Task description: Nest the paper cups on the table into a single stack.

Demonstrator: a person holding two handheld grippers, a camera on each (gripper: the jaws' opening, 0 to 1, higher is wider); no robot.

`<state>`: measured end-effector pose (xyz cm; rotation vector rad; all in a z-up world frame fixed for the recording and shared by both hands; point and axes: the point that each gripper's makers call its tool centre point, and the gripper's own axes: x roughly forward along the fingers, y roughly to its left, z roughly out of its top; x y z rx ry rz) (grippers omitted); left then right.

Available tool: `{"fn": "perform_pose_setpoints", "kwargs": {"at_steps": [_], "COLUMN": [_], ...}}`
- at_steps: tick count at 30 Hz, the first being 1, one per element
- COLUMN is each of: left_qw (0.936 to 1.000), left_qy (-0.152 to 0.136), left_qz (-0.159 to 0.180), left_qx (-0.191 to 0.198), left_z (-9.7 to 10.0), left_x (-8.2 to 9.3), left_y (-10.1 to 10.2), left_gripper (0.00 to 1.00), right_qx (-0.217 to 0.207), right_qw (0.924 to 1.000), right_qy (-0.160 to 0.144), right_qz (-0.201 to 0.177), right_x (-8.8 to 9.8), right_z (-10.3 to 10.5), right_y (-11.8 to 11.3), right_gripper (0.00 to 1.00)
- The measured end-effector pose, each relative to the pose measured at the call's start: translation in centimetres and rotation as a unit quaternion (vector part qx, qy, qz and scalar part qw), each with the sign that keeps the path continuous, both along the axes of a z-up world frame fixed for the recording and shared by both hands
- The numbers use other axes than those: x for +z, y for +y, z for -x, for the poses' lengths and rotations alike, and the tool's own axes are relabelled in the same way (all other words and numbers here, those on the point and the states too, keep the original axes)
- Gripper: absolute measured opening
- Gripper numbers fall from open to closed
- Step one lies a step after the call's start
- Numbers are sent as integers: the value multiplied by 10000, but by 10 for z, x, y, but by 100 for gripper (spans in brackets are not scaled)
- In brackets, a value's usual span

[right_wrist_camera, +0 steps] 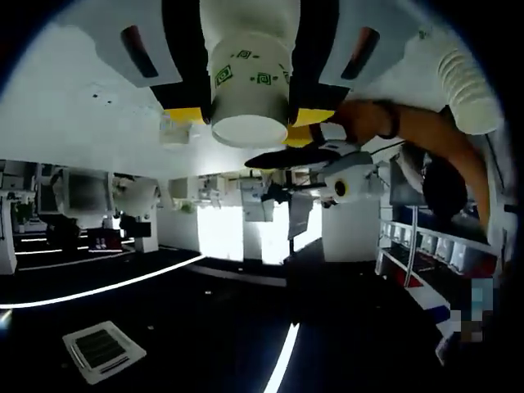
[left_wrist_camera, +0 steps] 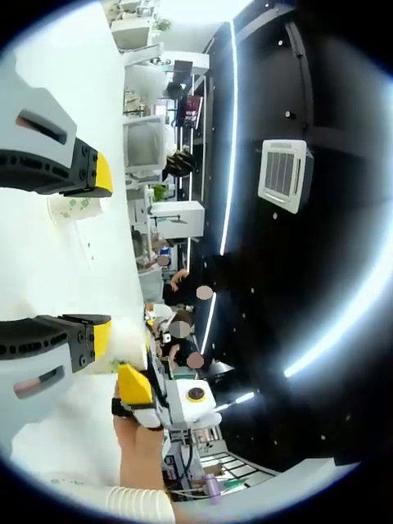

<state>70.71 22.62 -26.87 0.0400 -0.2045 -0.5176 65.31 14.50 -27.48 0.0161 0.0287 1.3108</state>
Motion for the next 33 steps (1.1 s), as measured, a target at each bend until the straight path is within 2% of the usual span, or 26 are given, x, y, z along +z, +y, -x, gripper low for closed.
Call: {"fn": "perform_pose_setpoints", "kwargs": {"at_steps": [2, 4, 8, 12, 15, 25, 31, 33], "left_qw": [10000, 10000, 10000, 10000, 10000, 9999, 10000, 10000], "left_qy": [-6, -15, -17, -19, -9, -22, -17, -16], "left_qz": [5, 6, -25, -62, -47, 16, 19, 12], "left_qx": [9, 16, -2, -32, -39, -97, -68, -72], "left_z": [0, 0, -1, 1, 2, 3, 1, 1], "left_x": [1, 1, 1, 0, 0, 1, 1, 1], "left_y": [0, 1, -1, -3, -4, -6, -4, -5], "left_gripper": [61, 61, 61, 60, 60, 60, 59, 59], "right_qx": [132, 258, 338, 547, 751, 968, 1115, 1159], "right_qw": [9999, 9994, 9990, 9984, 9963, 9938, 9913, 9911], "right_qy": [1, -107, -138, -144, -362, -486, -440, -343], "right_qz": [14, 194, 247, 60, 213, 268, 548, 566], "right_x": [-3, -12, -21, -24, -31, -29, -45, -47], "right_z": [13, 23, 32, 41, 50, 56, 55, 57], "right_y": [1, 1, -2, -3, -2, -12, -15, -15], "right_gripper": [40, 40, 40, 40, 40, 40, 40, 42]}}
